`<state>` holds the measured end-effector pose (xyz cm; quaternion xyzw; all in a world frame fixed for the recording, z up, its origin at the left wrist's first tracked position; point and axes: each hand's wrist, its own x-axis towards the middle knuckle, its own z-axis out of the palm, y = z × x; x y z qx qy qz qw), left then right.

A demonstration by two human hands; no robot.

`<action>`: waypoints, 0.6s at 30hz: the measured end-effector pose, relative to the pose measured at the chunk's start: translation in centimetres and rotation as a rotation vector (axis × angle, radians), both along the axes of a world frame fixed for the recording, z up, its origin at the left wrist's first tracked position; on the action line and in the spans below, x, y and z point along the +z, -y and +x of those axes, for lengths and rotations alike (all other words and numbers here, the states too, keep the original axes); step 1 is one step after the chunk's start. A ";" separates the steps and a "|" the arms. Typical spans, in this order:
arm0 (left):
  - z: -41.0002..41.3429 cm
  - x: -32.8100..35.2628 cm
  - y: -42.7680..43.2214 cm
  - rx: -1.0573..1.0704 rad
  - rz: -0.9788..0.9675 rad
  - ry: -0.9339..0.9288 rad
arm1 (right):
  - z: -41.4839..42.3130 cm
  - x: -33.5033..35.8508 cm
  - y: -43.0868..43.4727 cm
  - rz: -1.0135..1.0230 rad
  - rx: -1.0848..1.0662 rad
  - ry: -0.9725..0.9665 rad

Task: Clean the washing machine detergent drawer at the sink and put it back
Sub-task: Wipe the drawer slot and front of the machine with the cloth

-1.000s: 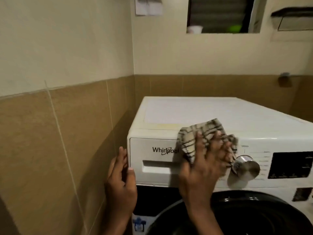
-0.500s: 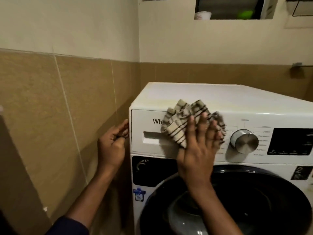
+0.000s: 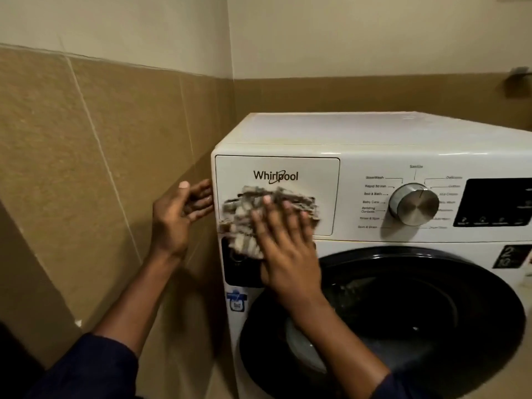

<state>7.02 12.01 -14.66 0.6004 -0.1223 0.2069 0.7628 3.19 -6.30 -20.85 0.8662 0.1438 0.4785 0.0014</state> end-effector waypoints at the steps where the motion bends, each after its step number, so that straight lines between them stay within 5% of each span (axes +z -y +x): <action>1: -0.3 0.2 0.1 0.029 0.041 0.029 | -0.3 0.3 1.4 0.053 -0.037 0.011; 9: -1.4 0.4 0.5 0.114 0.263 0.093 | -1.0 0.6 2.1 0.336 -0.014 0.016; 15: -1.5 0.1 -0.1 0.147 0.361 0.089 | -1.3 3.1 1.3 0.852 -0.031 0.154; 18: -1.8 0.3 0.1 0.187 0.419 0.107 | -0.7 8.4 1.7 0.815 -0.027 0.127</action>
